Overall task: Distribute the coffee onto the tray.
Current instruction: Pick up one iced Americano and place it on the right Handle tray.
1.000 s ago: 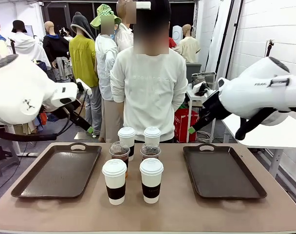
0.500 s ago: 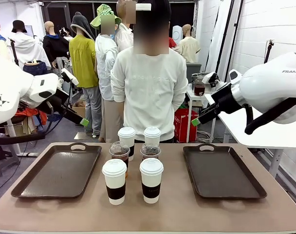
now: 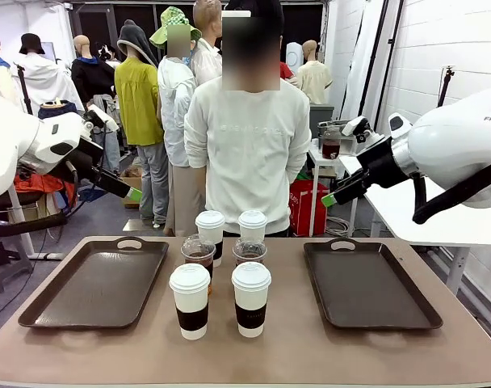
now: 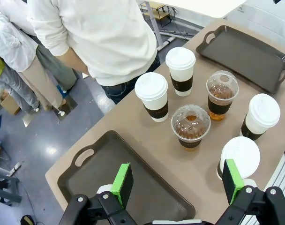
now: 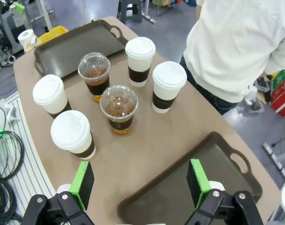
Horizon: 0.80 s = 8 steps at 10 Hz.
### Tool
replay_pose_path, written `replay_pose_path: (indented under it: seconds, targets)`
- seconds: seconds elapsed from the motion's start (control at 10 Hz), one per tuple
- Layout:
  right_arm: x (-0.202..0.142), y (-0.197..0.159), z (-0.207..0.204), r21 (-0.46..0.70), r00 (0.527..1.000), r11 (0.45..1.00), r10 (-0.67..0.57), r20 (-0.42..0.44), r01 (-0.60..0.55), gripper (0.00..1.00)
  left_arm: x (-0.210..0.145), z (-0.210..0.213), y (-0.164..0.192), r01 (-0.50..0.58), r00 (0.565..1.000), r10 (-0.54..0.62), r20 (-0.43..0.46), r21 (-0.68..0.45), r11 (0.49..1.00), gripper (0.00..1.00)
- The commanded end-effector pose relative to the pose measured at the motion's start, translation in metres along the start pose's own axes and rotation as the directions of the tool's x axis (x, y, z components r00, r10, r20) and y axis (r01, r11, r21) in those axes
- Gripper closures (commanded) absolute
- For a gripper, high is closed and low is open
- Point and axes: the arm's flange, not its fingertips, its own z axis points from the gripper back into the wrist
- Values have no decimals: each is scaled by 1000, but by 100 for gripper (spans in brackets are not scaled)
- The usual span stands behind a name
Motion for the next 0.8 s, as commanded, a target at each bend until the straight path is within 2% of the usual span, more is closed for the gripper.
replay_pose_path:
  seconds: [0.0, 0.1, 0.2, 0.7]
  targets:
    - [-5, -4, -6, 9, 1000, 1000, 14, 18, -14, 0, -20, -6, -5, 5, 1000, -5, 16, -12, 1000, 0]
    - [-1, -6, -9, -19, 1000, 1000, -14, -6, 14, 0, -20, -13, -4, 0, 1000, 0, -16, 24, 1000, 0]
    - [0, 0, 0, 0, 1000, 1000, 0, -1, 0, 0, 0, 0, 0, -1, 1000, 1, -1, 0, 1000, 0]
    - [0, 0, 0, 0, 1000, 1000, 0, -1, 0, 0, 0, 0, 0, -1, 1000, 1, -1, 0, 1000, 0]
